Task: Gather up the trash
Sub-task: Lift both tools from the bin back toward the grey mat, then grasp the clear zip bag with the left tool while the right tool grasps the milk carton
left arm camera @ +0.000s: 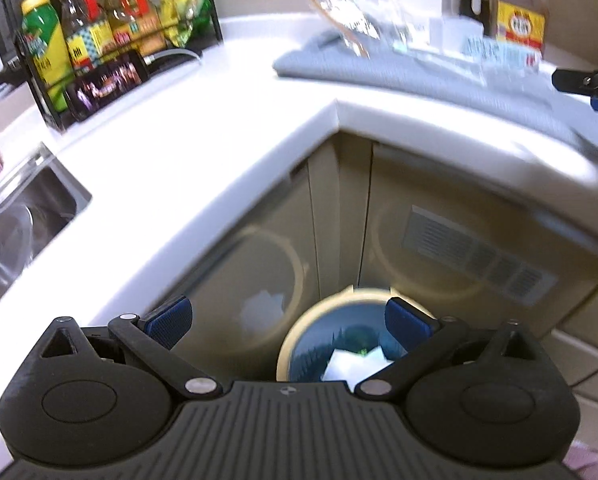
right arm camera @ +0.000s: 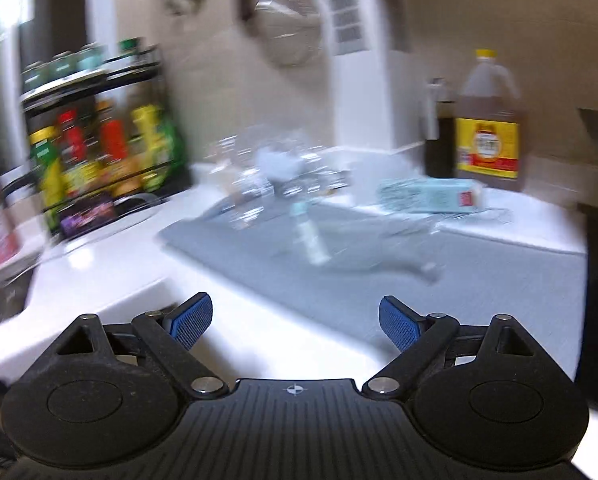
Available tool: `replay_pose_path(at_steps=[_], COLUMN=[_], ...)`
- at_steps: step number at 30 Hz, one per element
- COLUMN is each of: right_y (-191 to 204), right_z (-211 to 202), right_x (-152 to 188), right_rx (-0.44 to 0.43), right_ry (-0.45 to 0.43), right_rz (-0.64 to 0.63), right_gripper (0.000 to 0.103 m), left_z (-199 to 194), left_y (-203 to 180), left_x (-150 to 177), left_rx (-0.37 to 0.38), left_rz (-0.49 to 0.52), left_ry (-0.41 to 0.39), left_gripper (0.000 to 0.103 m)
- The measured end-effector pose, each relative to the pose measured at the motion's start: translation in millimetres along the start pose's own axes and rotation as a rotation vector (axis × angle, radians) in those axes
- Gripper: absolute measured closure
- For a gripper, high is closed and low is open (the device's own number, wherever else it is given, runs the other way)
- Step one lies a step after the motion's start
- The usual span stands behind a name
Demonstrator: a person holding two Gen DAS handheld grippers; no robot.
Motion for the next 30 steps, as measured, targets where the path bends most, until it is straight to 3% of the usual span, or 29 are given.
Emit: replay_pose_path(at_steps=[11,19,24,30], right_y=[-111,-170,-185,-193], right_z=[76,138,174,203], right_x=[-83,-122,-138,-130], right_rx=[0.160,0.176,0.300,0.347], right_ry=[-0.062,-0.042,-0.018,0.078], right_rz=[0.239,0.581,0.636,0.632], right_gripper=[0.007,0.006,0.006,0.005], left_z=[-12,-5,3,11], left_y=[-1,-6,-11,-8], left_x=[-59,-87,-94,-92], left_rx=[-0.046,-0.081,-0.086,-0.093], left_rz=[-0.006,0.011,0.034,0.050], left_ry=[-0.042,-0.035,-0.023,-0.013], left_gripper=[0.000,0.000,0.000,0.000])
Point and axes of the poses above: each gripper's, at about its wrist camera, not at the fingertips, and z roughly the way its jaws point, y to its left, x to its underside, the point moved 10 cm from there along z, roughly the way its jaws point, and after that the axes turned 11 degrees about y, right-handed, at the moved point
